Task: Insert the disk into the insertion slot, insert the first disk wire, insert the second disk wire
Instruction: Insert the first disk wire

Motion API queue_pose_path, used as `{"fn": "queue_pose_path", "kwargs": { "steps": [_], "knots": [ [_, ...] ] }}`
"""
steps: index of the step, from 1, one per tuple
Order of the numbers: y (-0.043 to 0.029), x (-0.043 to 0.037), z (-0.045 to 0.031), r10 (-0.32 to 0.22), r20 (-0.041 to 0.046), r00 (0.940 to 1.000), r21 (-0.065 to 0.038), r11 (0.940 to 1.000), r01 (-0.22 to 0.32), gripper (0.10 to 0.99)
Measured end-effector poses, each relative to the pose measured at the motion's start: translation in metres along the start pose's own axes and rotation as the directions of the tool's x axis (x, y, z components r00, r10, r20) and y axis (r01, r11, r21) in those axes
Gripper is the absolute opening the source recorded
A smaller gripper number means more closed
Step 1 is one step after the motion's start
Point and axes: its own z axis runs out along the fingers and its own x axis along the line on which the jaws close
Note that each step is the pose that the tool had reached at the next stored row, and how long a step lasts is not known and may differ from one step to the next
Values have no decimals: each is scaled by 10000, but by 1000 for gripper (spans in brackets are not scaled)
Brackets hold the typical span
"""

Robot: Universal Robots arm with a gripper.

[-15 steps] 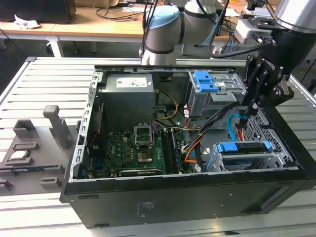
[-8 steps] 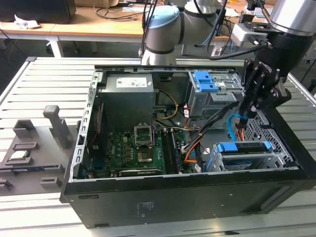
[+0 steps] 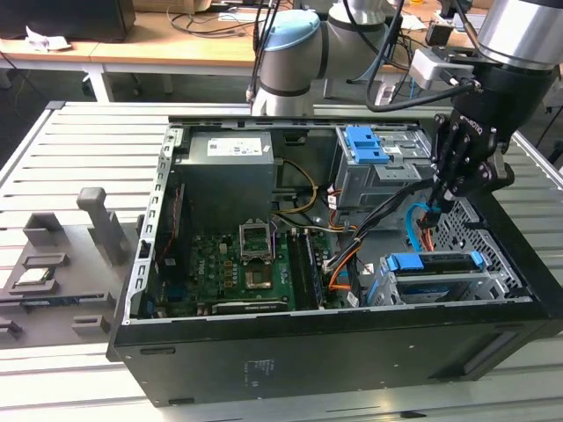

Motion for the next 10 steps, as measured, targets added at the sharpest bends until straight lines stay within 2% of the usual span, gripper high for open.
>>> {"fn": "queue_pose_path", "kwargs": {
  "steps": [1,6,7,8,10],
  "knots": [
    [0,0,0,0,-2,10000,0,10000,0,184],
    [0,4,0,0,-12,10000,0,10000,0,184],
    [-1,29,4,0,-8,10000,0,10000,0,184],
    [-3,115,10,0,-11,10000,0,10000,0,184],
    [-5,199,18,0,-11,10000,0,10000,0,184]
  ]
}}
